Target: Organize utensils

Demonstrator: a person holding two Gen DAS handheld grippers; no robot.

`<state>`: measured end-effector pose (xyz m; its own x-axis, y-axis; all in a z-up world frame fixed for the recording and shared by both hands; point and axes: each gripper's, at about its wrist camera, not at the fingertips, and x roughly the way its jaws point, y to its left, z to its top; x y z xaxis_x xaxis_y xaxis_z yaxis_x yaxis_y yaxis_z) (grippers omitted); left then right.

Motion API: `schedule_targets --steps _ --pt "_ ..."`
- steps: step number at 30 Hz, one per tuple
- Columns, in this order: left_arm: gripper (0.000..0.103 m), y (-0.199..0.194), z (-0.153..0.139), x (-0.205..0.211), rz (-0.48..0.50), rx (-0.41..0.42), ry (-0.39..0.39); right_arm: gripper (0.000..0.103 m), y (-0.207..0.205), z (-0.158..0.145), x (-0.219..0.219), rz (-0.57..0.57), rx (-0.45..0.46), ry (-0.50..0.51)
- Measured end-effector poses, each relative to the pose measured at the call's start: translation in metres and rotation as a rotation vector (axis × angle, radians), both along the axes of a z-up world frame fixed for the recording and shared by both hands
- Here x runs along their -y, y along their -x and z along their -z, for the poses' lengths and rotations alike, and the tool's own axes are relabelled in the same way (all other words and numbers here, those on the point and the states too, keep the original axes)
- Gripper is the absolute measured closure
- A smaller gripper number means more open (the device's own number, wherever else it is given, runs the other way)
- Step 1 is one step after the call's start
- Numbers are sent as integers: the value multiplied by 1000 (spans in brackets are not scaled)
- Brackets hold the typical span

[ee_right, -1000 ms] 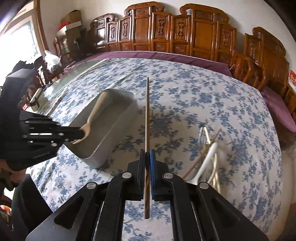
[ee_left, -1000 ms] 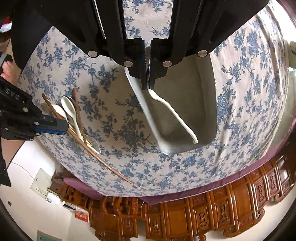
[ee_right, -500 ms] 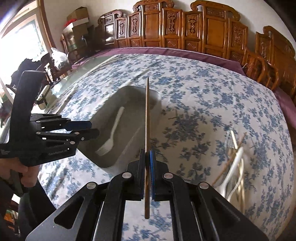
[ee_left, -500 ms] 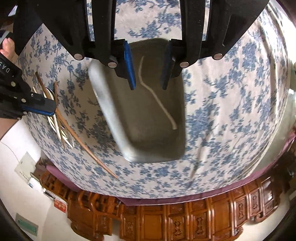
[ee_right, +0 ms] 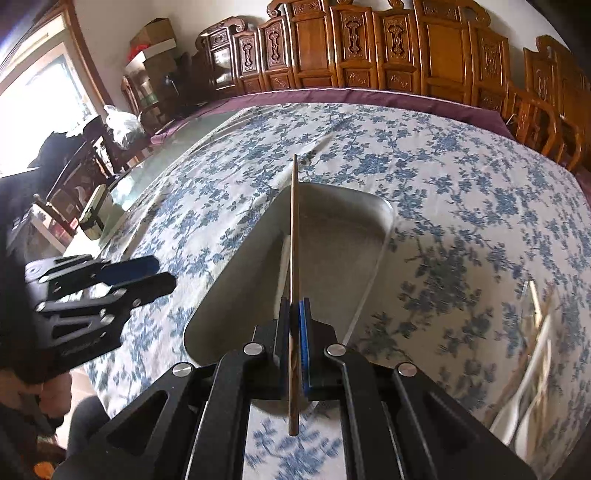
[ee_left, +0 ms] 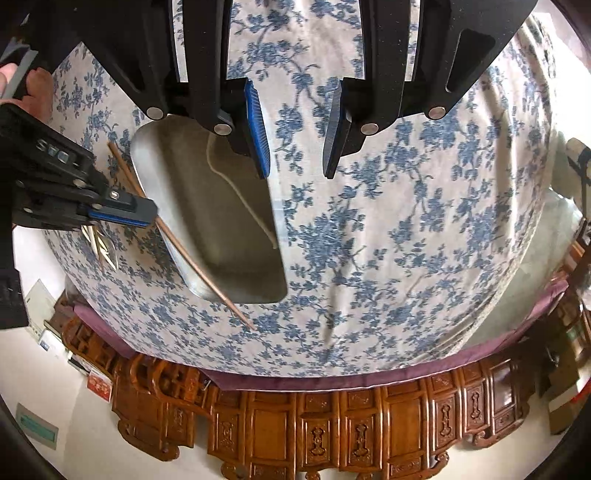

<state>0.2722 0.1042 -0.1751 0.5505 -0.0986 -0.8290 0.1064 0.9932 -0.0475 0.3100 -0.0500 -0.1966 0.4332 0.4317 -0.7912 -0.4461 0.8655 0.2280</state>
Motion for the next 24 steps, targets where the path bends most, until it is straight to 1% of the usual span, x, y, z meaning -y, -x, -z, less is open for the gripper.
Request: schedule_targets --steps 3,6,14,19,24 --pt "75 2 -2 -3 1 3 0 97 -11 7 -3 29 -28 -31" --pt "75 3 -3 -5 6 8 -5 97 -17 13 -4 58 -35 -49" --pt "75 4 -2 -4 14 10 4 96 -16 26 -9 49 -44 -30" --pt "75 6 -4 2 23 10 1 96 -8 18 -2 15 -24 -36" --pt "75 12 -14 15 37 31 17 96 15 -1 25 5 32 -20"
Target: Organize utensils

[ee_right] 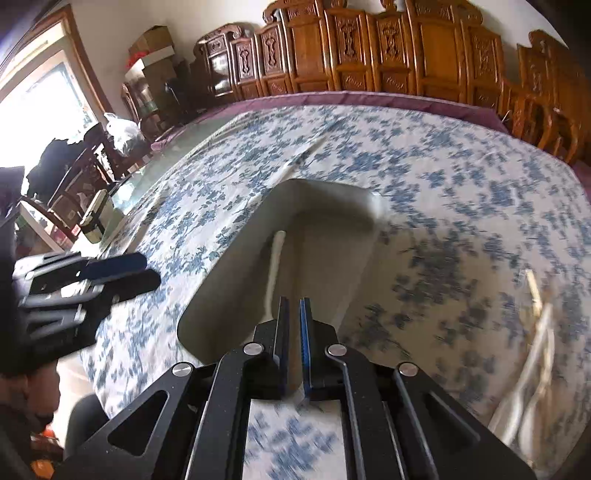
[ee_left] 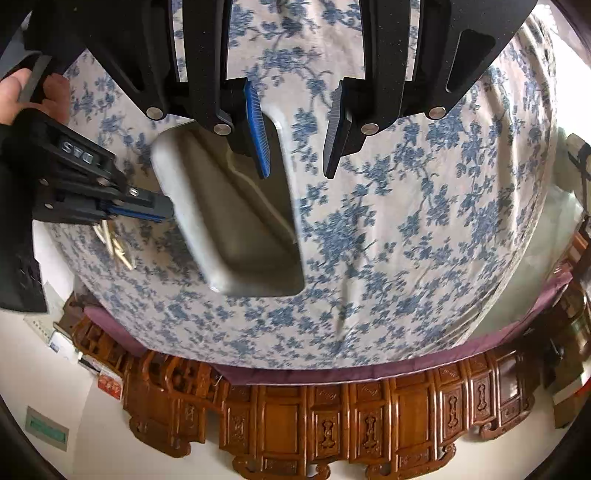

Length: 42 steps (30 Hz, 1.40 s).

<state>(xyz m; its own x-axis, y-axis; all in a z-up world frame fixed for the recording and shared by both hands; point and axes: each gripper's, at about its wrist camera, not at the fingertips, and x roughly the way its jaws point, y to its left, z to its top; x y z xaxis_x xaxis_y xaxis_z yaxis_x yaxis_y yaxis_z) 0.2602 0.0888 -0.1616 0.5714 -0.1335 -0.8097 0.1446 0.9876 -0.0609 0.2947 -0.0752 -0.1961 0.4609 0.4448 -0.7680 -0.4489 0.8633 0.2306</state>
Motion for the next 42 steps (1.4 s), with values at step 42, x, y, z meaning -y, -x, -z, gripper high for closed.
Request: schedule_targets --steps 42 --pt "59 22 58 196 227 -103 -8 96 58 55 200 59 29 255"
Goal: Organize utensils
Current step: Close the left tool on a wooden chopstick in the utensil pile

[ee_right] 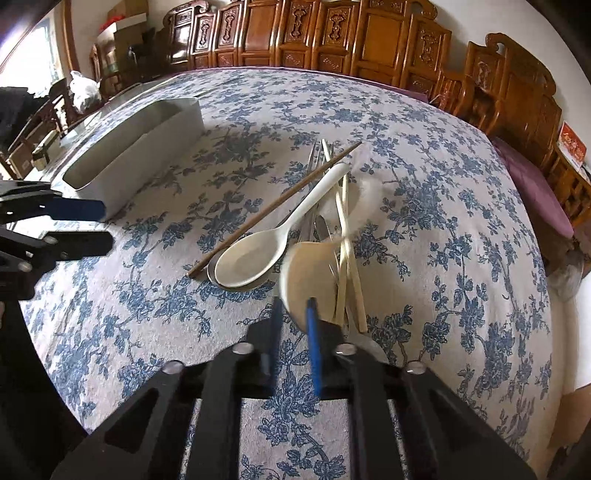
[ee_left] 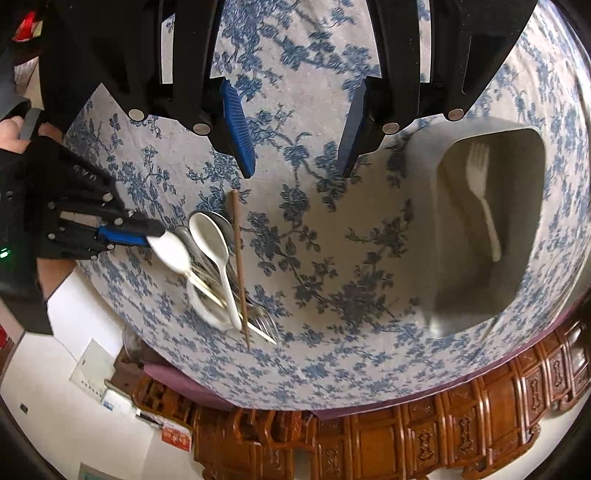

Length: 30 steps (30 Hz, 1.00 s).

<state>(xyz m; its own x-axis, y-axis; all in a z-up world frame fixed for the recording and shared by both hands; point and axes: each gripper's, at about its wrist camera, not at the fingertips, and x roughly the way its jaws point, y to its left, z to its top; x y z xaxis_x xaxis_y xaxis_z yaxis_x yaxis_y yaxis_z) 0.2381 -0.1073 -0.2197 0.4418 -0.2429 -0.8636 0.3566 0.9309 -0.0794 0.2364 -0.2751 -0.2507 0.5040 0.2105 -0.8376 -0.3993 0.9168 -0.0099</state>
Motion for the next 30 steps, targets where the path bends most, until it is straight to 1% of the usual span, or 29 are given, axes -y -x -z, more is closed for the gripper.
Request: schedule_targets --steps 1,5,11,16,18,20,23,25,27,30 --pt "59 -2 2 4 4 -3 -5 100 1 -3 1 -15 5 -12" --pt "59 -16 7 20 7 -13 1 100 6 -18 5 -69 31 -53" --pt "59 -38 11 50 20 -16 12 100 7 -35 14 -91 54 -97" --pt "59 -56 16 64 13 -35 30 100 6 -38 21 -89 56 -106" --pt "66 -61 18 67 14 -42 36 100 5 -37 23 -84 51 -106" --pt "67 -64 20 71 19 -52 37 100 4 -36 24 -79 49 -103" --pt "81 -69 23 77 24 -54 22 100 4 -35 26 -74 46 -104" --pt "82 -73 25 77 17 -62 30 100 4 -35 25 -75 45 -104" --pt "86 -76 27 78 19 -73 31 100 5 -35 23 -79 46 -105" --pt "86 -80 32 80 18 -84 29 100 6 -37 21 -86 49 -105"
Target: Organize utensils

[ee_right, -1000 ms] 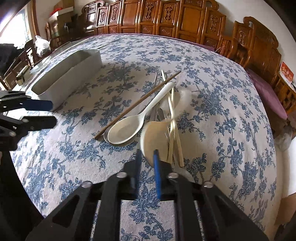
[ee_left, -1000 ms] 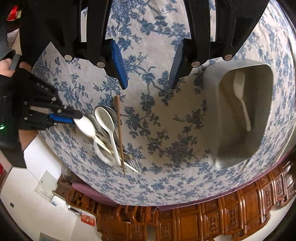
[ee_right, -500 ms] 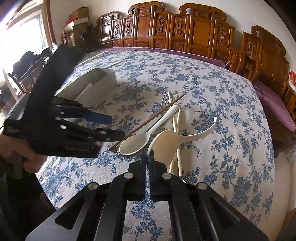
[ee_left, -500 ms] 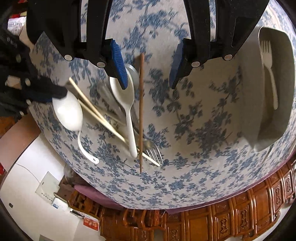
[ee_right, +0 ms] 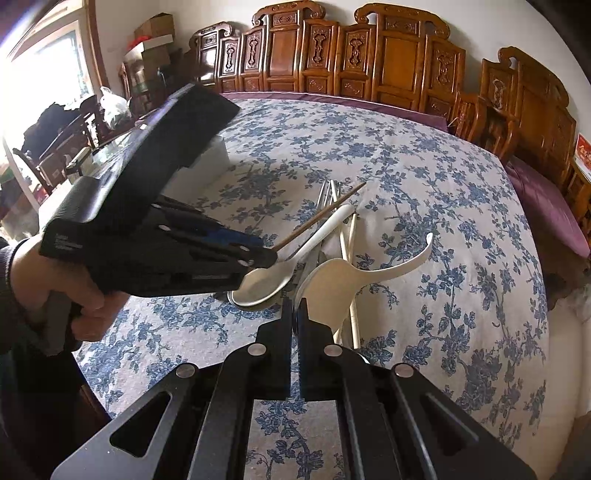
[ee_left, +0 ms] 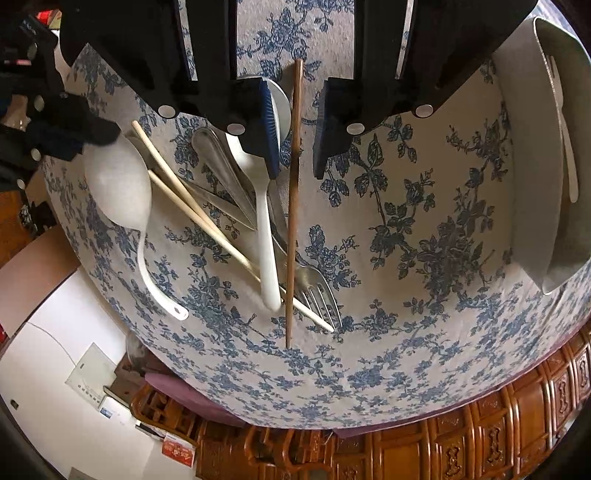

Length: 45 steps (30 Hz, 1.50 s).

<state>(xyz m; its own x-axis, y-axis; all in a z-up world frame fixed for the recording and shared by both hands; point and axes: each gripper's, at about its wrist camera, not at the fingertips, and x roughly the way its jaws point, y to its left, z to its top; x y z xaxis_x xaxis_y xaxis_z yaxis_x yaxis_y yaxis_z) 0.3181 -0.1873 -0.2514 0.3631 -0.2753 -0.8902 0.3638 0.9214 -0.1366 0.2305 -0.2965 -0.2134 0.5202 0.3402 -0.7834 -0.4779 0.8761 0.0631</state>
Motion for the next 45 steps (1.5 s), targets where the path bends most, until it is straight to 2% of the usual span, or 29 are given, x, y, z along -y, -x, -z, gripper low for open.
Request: schedule_targets --steps 2,3,5,8,12,20,29,45 --pt "86 -1 2 1 6 2 2 100 1 -1 -1 -2 2 0" --pt "94 -1 2 2 8 3 4 100 1 -2 -2 -4 3 -2" --pt "98 -2 0 0 -5 12 0 100 1 -3 -2 -4 3 -6" --pt "99 -2 -3 -3 -10 9 -1 100 2 -4 -4 -11 4 -6" --pt "99 1 -13 -6 -2 47 -23 100 4 -5 -9 -24 10 1" --pt "99 18 -46 -25 -18 114 -18 100 9 -17 -21 -55 32 -18" --pt "99 35 -85 -71 -44 177 -15 100 17 -22 -43 -99 22 -61" --pt "99 35 -86 -173 -184 164 -70 100 12 -33 -109 -186 30 -39"
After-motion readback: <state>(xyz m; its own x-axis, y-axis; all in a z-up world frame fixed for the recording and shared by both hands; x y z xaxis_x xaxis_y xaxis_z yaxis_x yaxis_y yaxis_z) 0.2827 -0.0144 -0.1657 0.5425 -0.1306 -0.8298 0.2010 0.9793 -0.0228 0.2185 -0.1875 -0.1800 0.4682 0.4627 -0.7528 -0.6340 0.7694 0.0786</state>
